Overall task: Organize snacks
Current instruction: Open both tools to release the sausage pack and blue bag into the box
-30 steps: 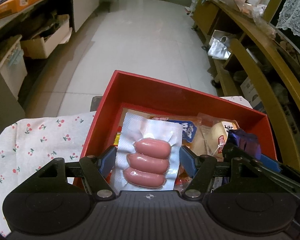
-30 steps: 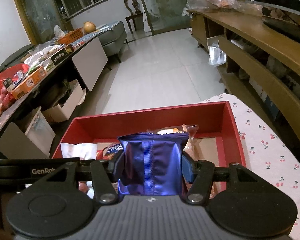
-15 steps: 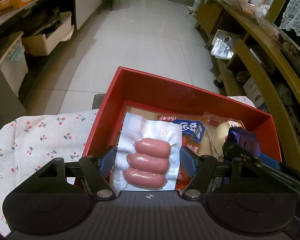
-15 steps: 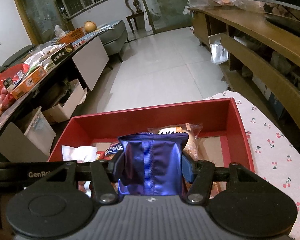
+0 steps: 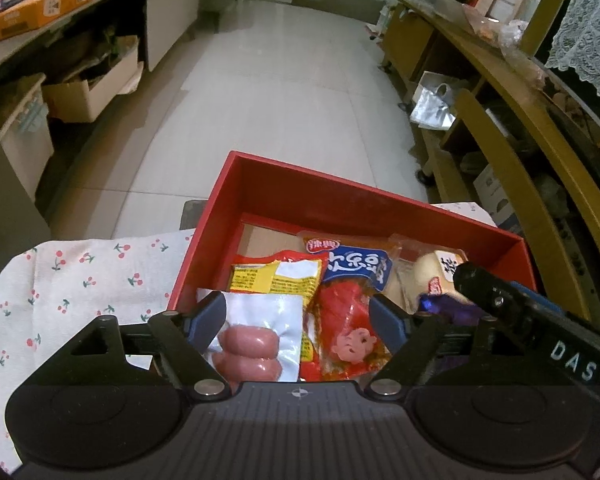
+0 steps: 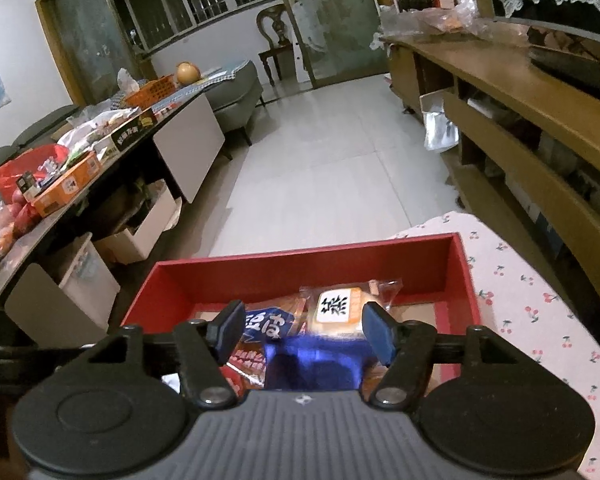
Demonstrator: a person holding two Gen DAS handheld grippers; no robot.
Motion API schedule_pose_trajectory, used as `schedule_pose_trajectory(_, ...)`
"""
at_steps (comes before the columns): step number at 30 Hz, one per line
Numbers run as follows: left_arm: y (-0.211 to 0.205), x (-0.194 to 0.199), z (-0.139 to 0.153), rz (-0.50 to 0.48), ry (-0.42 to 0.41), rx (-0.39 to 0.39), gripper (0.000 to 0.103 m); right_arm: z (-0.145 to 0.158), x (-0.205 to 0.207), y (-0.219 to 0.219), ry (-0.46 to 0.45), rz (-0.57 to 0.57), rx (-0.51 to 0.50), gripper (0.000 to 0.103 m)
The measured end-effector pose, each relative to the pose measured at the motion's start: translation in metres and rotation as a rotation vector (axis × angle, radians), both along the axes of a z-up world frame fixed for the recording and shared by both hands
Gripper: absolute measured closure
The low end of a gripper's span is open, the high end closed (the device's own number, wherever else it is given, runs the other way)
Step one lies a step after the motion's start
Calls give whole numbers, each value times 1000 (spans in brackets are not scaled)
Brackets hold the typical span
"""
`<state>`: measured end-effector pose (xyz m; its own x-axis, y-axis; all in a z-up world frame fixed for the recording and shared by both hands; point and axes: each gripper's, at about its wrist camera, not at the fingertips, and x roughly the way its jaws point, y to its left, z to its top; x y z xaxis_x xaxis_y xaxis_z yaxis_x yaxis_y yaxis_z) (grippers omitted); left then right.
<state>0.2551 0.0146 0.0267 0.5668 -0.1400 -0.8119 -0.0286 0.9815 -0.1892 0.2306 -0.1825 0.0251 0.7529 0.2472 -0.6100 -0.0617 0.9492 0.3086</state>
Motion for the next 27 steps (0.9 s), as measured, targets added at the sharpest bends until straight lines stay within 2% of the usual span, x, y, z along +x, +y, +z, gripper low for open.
schedule_pose_trajectory(16,-12,-36,11,-46,-9,-36,19,28,-39,-7,-10,-6,-21,25)
schedule_pose_trajectory(27,-26,-60,16,-92,-32,14,19,29,-66,-16,1,-24,-14,25)
